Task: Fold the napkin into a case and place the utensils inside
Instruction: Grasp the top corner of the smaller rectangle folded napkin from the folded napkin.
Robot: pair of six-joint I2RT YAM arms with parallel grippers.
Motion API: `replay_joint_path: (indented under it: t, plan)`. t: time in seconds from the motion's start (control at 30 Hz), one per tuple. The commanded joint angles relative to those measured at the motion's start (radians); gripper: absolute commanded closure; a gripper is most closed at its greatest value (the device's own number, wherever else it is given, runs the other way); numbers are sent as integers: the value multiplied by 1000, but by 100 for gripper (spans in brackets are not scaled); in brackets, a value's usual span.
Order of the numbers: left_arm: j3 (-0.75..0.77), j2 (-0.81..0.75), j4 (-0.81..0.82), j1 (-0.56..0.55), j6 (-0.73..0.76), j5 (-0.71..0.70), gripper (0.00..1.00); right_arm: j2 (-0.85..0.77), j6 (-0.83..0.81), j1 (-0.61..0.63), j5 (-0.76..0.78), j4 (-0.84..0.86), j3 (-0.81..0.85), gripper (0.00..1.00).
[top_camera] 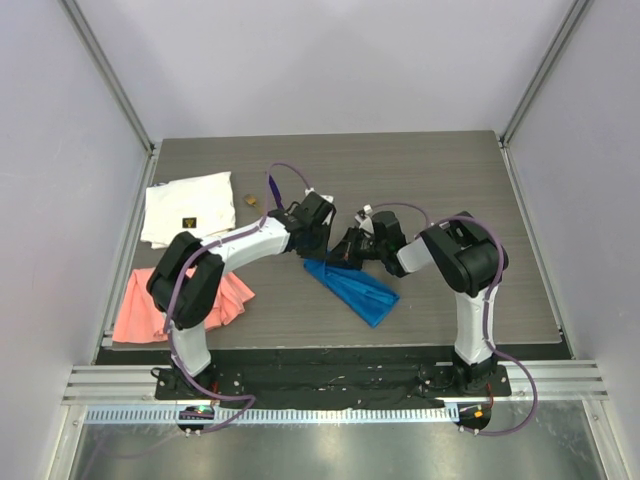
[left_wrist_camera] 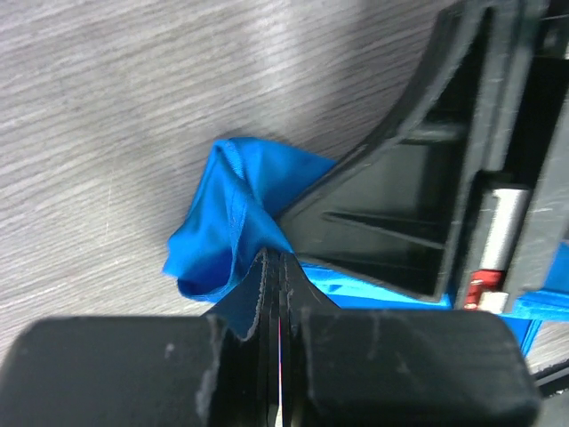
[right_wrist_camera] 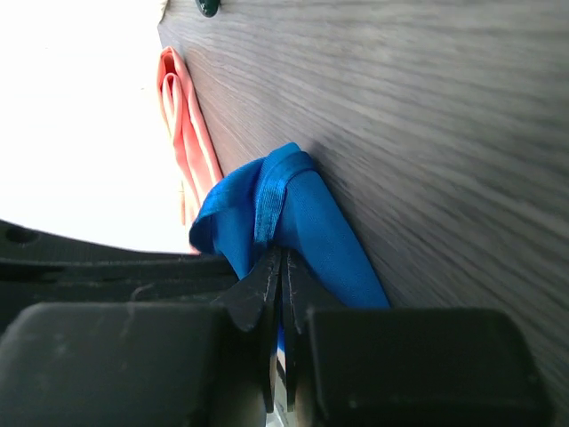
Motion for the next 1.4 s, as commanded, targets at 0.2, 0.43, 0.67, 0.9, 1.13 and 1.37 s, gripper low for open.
replay_joint_path:
  t: [0.2,0.43,0.67,0.9,1.13,1.37]
  plan:
    - [-39,-107,43,14,-36,-19,67,11,-27,12,-1,0,57,90]
    - [-230,-251,173,109,-122,59,67,2,-31,9,-21,-9,57,90]
    - [-276,-195,258,147,-72,164,66,-8,-33,7,-42,-20,71,91]
    - [-280,-118,363,187,-30,265,64,8,-42,9,-48,-20,79,91]
    - [-280,-92,387,196,-4,259,64,31,-60,10,-55,-32,108,91]
    - [-287,-93,387,196,-32,256,64,100,-68,20,-38,-25,152,91]
